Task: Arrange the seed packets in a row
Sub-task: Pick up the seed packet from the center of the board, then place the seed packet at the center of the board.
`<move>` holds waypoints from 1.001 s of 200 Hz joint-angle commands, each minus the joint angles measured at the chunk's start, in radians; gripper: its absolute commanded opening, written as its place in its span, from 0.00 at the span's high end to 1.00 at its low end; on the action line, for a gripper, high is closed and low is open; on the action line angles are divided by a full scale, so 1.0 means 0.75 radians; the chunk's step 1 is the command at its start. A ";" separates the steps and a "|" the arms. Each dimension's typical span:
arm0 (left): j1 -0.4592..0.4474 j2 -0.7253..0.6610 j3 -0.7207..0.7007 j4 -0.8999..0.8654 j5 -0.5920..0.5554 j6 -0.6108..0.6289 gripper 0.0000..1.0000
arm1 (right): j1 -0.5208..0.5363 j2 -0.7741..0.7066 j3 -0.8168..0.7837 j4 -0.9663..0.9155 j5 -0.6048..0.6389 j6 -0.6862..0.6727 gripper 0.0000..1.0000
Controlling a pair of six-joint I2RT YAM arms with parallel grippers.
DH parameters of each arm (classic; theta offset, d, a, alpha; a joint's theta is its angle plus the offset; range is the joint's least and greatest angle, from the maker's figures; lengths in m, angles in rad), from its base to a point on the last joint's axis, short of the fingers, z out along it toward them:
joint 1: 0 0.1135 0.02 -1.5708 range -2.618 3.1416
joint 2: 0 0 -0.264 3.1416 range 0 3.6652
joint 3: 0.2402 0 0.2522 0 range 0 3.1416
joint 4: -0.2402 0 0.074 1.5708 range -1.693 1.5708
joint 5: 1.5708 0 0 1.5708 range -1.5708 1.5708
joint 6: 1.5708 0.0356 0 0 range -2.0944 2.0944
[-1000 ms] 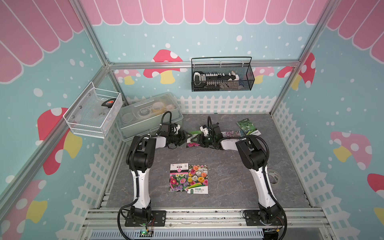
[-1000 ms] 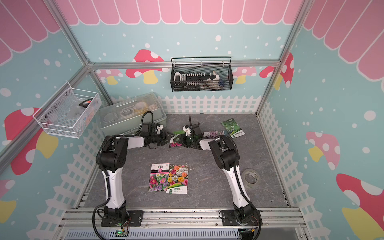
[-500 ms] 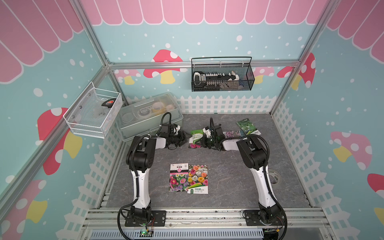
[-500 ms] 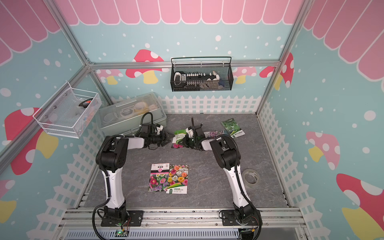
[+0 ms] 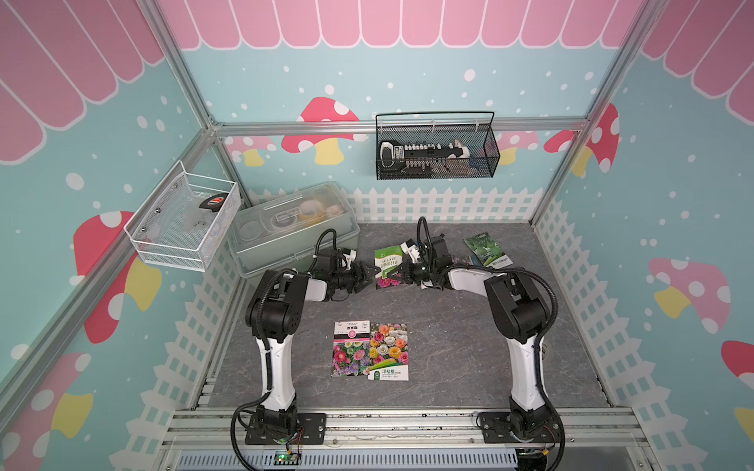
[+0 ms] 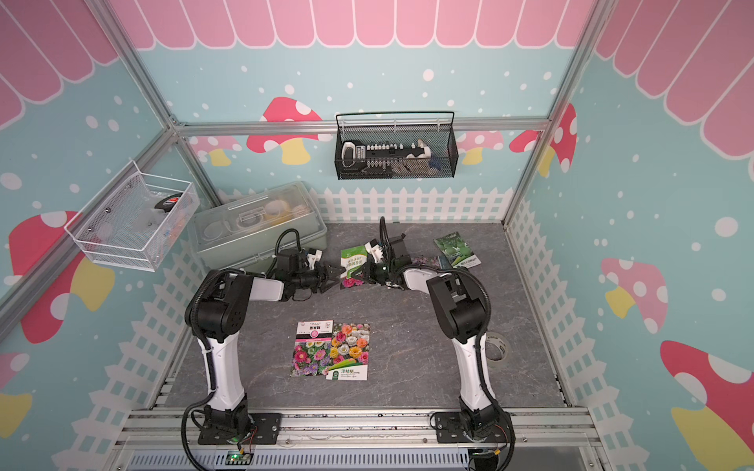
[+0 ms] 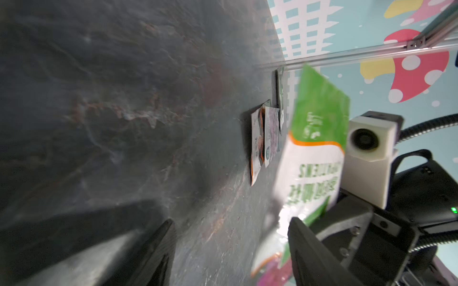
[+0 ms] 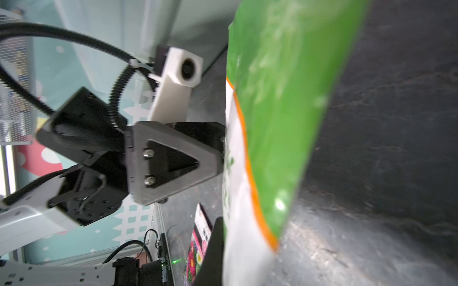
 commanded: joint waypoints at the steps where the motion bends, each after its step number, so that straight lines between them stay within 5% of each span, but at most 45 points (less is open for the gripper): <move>1: -0.022 -0.080 -0.044 0.291 0.048 -0.103 0.28 | 0.002 -0.107 -0.080 -0.068 -0.028 -0.078 1.00; 31: -0.031 -0.123 -0.121 0.541 0.065 -0.196 0.27 | 0.002 -0.235 -0.222 -0.196 0.017 -0.200 1.00; 66: -0.043 -0.135 -0.146 0.574 0.056 -0.207 0.27 | 0.000 -0.479 -0.417 -0.303 0.104 -0.289 1.00; 200: -0.272 -0.239 -0.122 0.140 -0.088 0.067 0.27 | 0.002 -1.223 -1.063 -0.336 0.252 -0.069 1.00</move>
